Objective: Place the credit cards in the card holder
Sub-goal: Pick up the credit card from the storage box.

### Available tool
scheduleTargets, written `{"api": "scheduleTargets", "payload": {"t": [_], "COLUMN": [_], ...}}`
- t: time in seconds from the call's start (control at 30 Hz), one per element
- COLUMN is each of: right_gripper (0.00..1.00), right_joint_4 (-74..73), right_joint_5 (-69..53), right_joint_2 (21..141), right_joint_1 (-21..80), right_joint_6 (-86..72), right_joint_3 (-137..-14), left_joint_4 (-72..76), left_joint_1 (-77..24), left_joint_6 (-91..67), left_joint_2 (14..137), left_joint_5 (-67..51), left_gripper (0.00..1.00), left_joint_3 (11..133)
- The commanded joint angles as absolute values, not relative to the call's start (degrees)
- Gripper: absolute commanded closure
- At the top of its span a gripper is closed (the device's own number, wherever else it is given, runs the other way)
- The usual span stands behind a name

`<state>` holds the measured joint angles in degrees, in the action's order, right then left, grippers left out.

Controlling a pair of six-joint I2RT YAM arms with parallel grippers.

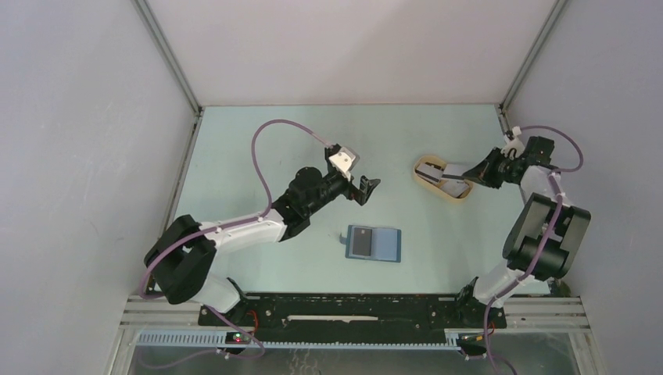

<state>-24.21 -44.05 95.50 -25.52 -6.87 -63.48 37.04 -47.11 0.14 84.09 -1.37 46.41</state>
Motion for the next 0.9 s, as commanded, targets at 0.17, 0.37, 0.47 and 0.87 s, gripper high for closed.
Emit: {"api": "scheduleTargets", "payload": {"t": [0.17, 0.37, 0.47, 0.87], "right_gripper": [1.0, 1.0, 1.0, 1.0], "right_joint_4": [-30.9, -34.5, -36.4, -44.1], "right_joint_5": [-52.7, -58.4, -60.9, -62.0], "right_joint_2": [80.2, 72.9, 69.5, 61.2], "right_joint_1": [-28.0, -26.5, -25.0, -6.9], "right_joint_6": [5.7, 11.8, 15.1, 31.0], "right_joint_3": [-61.2, -60.4, -60.1, -59.3], "left_joint_4": [44.8, 50.2, 53.2, 40.1], "left_joint_1": [-47.1, -46.8, -46.4, -45.3], "left_joint_6": [2.5, 4.3, 3.5, -7.8], "left_joint_2": [80.5, 79.1, 77.0, 61.3], "left_joint_5": [-7.0, -14.4, -17.0, -25.6], "left_gripper": [0.0, 0.0, 0.0, 0.0], "left_joint_3": [40.9, 36.6, 33.4, 28.4]}}
